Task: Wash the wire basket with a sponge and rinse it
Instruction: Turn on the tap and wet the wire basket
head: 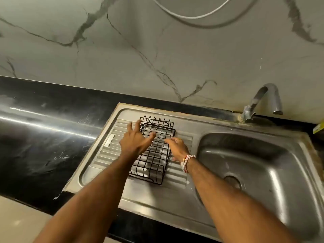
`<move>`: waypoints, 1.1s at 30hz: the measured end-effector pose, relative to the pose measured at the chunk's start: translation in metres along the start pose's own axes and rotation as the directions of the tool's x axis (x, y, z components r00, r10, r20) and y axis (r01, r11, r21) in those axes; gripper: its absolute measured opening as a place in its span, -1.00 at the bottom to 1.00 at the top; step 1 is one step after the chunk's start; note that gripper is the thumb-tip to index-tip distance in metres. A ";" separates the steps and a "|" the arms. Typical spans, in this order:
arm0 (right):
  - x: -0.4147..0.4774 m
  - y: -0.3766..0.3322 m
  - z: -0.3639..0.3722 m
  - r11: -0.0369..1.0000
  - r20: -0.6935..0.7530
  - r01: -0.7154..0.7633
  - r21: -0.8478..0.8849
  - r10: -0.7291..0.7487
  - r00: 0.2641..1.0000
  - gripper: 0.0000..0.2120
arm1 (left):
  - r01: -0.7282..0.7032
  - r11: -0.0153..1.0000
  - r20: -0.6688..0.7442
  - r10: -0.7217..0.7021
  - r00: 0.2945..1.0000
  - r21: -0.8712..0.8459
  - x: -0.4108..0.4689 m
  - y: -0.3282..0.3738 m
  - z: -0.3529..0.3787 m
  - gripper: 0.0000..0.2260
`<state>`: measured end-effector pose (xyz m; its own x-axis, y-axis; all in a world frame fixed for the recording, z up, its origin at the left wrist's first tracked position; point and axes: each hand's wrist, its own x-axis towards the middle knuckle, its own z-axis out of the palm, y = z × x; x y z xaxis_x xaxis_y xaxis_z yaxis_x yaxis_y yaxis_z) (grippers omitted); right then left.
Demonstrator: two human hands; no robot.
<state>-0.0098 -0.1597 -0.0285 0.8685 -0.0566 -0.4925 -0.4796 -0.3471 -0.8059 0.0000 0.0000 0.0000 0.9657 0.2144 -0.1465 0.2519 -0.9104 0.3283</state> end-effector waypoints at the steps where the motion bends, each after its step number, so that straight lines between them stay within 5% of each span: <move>1: 0.002 0.002 0.003 1.000 -0.026 0.005 0.030 -0.004 1.000 -0.34 | 0.009 1.000 0.026 -0.009 1.000 -0.018 0.000 -0.002 0.001 -0.14; 6: -0.001 0.000 0.009 0.997 -0.091 0.018 0.076 -0.011 0.996 -0.25 | 0.021 0.999 0.020 -0.020 1.000 -0.050 0.001 -0.011 0.012 -0.13; 11: -0.009 -0.030 0.004 0.995 -0.229 0.091 0.040 -0.080 0.970 -0.70 | 0.044 0.996 -0.004 -0.044 0.999 -0.082 -0.003 -0.005 0.010 -0.16; 18: -0.035 -0.066 -0.038 0.954 -0.250 0.276 -0.118 -0.298 0.921 -0.76 | 0.142 0.884 -0.078 -0.197 0.977 -0.446 -0.039 0.033 0.016 -0.27; 28: -0.088 -0.058 -0.143 0.633 -0.101 0.474 -0.612 -0.657 0.747 -0.71 | 0.092 0.598 0.046 -0.092 0.995 -0.797 -0.103 0.133 0.056 -0.28; 33: -0.091 -0.010 -0.177 0.426 0.074 0.507 -0.749 -0.707 0.704 -0.66 | 0.242 0.517 0.263 -0.035 0.964 -0.821 -0.115 0.150 0.086 -0.36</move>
<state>-0.0614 -0.3170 0.0827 0.9408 0.2747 0.1984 0.3296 -0.8782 -0.3467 -0.0788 -0.1913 -0.0142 0.9059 0.1454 -0.3978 0.4159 -0.1278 0.9004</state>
